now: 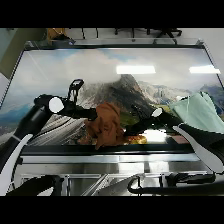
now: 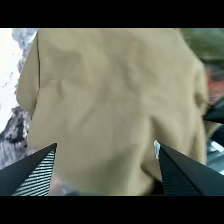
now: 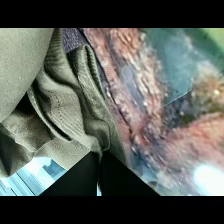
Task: Fold the shirts.
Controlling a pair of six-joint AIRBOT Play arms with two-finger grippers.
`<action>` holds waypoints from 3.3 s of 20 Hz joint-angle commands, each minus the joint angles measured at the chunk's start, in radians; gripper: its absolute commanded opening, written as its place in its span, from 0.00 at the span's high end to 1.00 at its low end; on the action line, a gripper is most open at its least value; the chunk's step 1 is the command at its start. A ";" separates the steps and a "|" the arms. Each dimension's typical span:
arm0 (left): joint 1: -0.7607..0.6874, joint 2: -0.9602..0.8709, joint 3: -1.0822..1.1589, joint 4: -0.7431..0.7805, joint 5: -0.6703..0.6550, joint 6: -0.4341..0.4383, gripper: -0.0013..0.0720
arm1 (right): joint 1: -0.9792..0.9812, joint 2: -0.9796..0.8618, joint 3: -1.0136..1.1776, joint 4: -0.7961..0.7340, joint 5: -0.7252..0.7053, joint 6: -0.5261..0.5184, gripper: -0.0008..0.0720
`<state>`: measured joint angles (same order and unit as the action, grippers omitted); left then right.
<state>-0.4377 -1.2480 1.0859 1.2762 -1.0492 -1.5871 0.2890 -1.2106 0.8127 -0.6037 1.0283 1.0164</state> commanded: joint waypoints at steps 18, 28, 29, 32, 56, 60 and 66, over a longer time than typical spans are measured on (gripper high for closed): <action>0.132 0.294 0.565 0.004 0.084 -0.030 0.96 | -0.469 0.363 0.879 0.328 0.175 -0.052 0.97; 0.075 0.321 0.809 0.013 0.007 0.016 0.96 | -0.467 0.320 1.183 0.327 0.178 -0.042 0.97; 0.064 0.282 0.809 0.017 -0.044 0.016 0.96 | -0.467 0.291 1.183 0.327 0.233 -0.021 0.97; 0.060 0.127 0.805 0.016 -0.223 0.016 0.96 | -0.466 0.205 1.121 0.318 0.386 0.054 0.96; 0.310 -0.452 0.544 0.030 -0.153 0.127 0.03 | -0.484 -0.027 0.399 -0.047 0.044 -0.110 0.27; 0.351 -0.532 0.545 0.003 -0.112 0.129 0.03 | -0.474 -0.026 0.347 -0.100 0.102 -0.084 0.27; 0.382 -0.679 0.551 -0.241 0.006 0.188 0.03 | -0.363 -0.130 0.304 -0.100 0.076 -0.100 0.27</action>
<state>-0.0711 -1.8648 1.6306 1.1522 -1.0950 -1.4330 -0.1219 -1.2938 1.1294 -0.6926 1.1141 0.9195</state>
